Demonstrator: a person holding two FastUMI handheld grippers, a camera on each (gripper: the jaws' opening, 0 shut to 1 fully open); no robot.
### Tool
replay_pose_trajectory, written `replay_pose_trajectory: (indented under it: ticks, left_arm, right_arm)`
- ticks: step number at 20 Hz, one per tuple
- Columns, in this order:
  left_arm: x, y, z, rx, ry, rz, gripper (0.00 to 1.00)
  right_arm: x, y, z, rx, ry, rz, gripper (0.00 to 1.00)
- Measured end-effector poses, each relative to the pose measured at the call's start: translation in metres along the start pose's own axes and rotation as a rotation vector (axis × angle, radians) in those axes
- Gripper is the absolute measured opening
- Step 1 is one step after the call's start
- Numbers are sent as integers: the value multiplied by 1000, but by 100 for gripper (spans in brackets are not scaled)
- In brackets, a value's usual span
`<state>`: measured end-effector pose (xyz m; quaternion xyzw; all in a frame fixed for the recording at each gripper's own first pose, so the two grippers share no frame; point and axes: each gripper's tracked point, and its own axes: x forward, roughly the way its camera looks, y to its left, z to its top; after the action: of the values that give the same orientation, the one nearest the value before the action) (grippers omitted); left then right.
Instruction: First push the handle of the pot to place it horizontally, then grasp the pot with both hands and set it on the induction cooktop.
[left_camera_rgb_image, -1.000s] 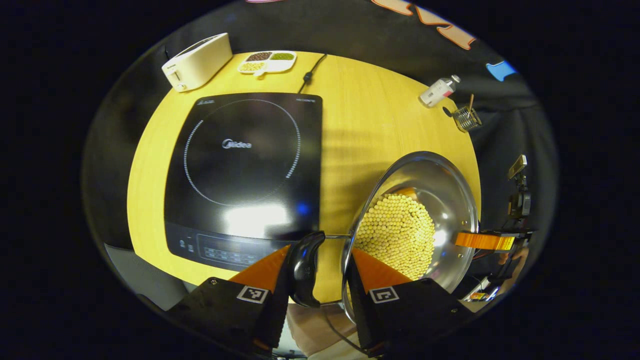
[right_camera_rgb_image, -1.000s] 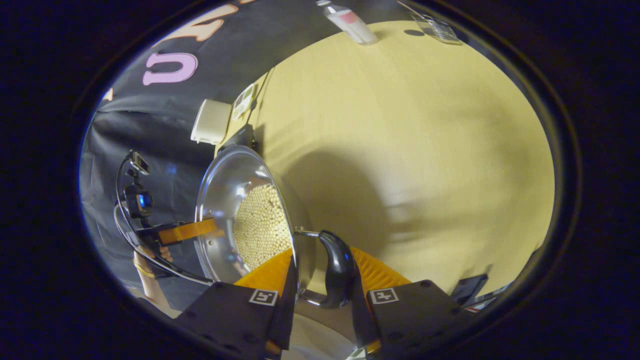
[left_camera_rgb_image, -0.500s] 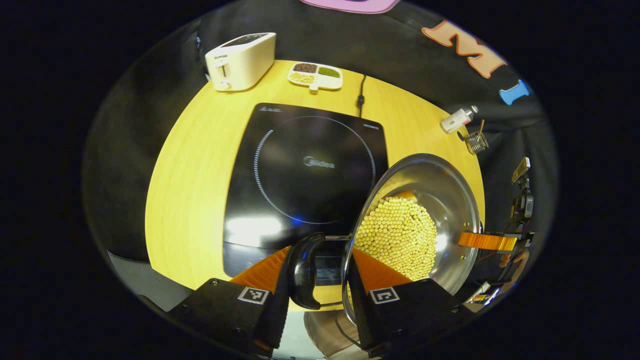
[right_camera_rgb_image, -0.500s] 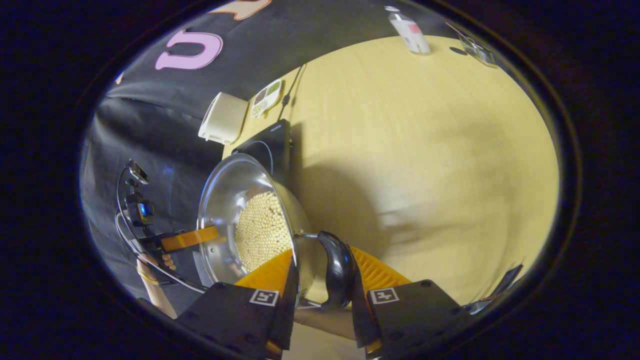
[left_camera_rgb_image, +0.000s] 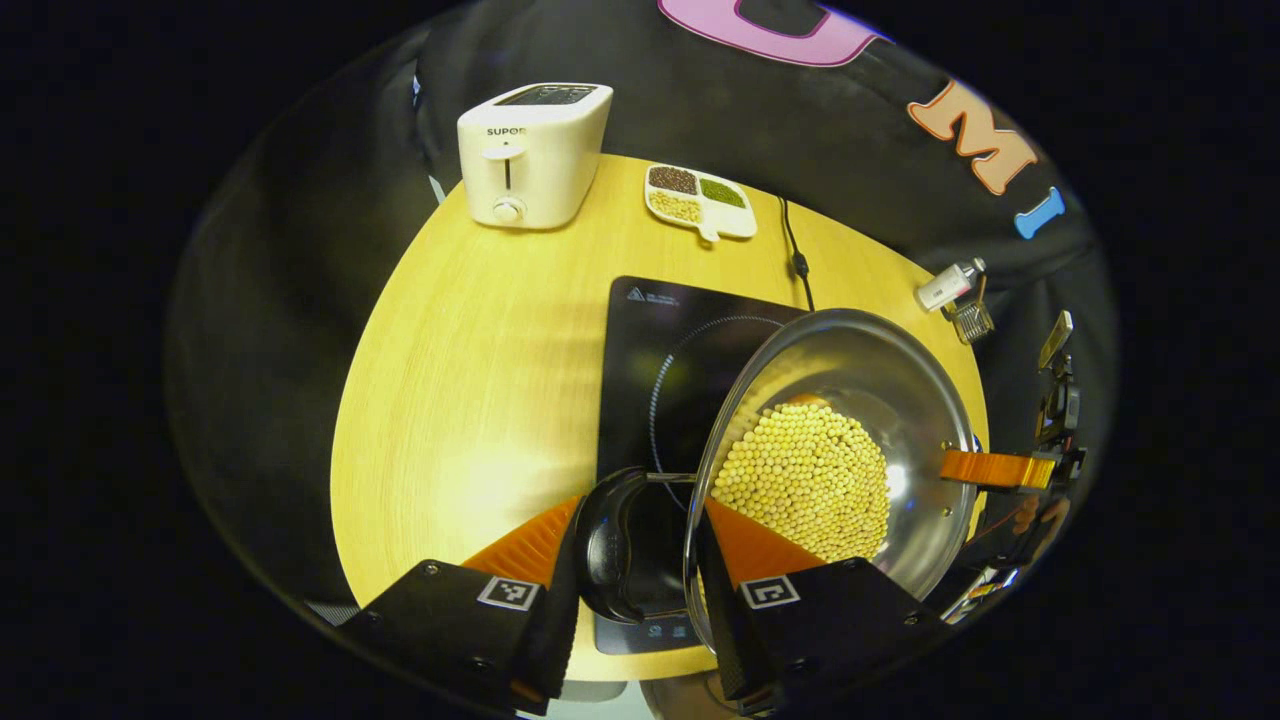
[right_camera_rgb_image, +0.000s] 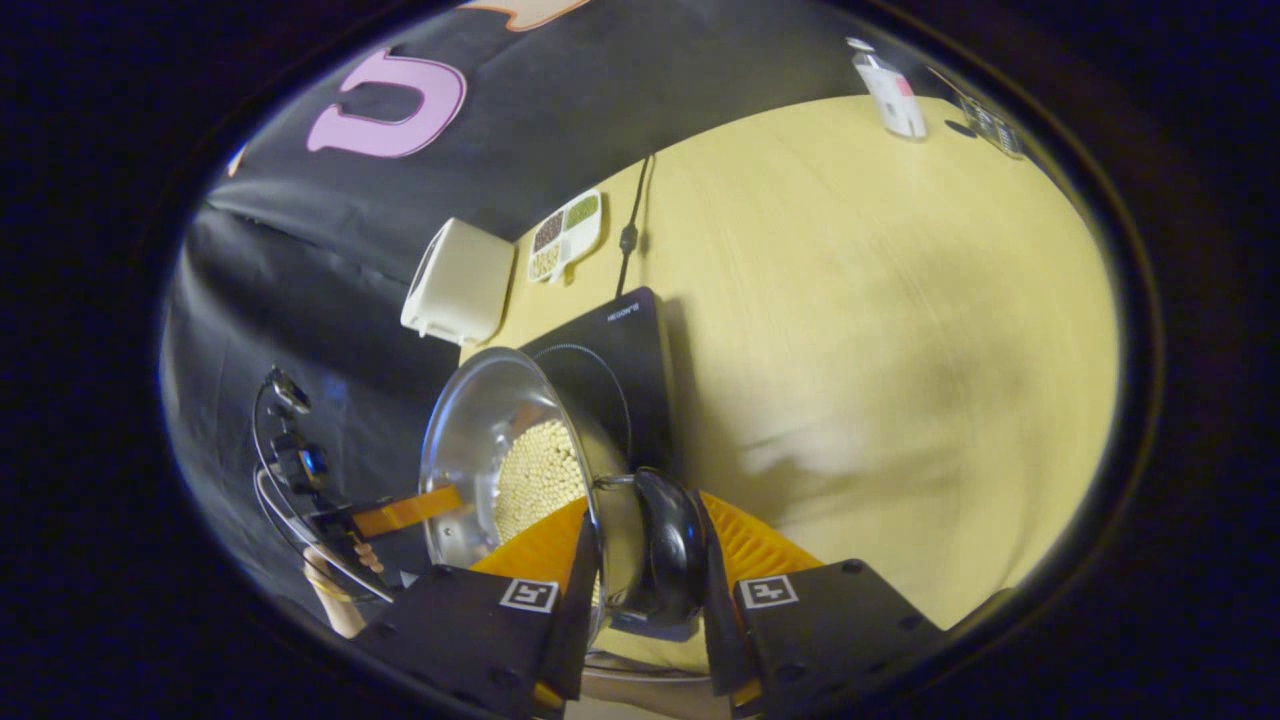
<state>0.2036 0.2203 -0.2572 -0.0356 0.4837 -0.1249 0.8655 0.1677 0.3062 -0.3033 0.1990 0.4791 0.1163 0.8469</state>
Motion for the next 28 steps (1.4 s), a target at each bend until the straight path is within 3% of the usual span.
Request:
replay_pose_trajectory:
  ticks: [12,15,16,24,25,28]
  left_arm:
    - [15,20,40,76,-126,24,58]
    - [20,21,43,72,-132,16,58]
    - [23,21,43,72,-133,15,58]
    - [17,17,39,30,-156,11,63]
    - [15,17,38,33,-171,16,65]
    - [-2,19,41,78,-272,63,100]
  right_arm:
    - [41,11,33,-14,-119,-5,52]
    - [41,10,32,-36,-134,-2,52]
    - [42,10,33,-39,-134,-3,46]
    - [42,14,31,-46,-151,10,46]
    - [39,16,31,-40,-151,25,49]
    - [36,17,33,-68,-226,19,82]
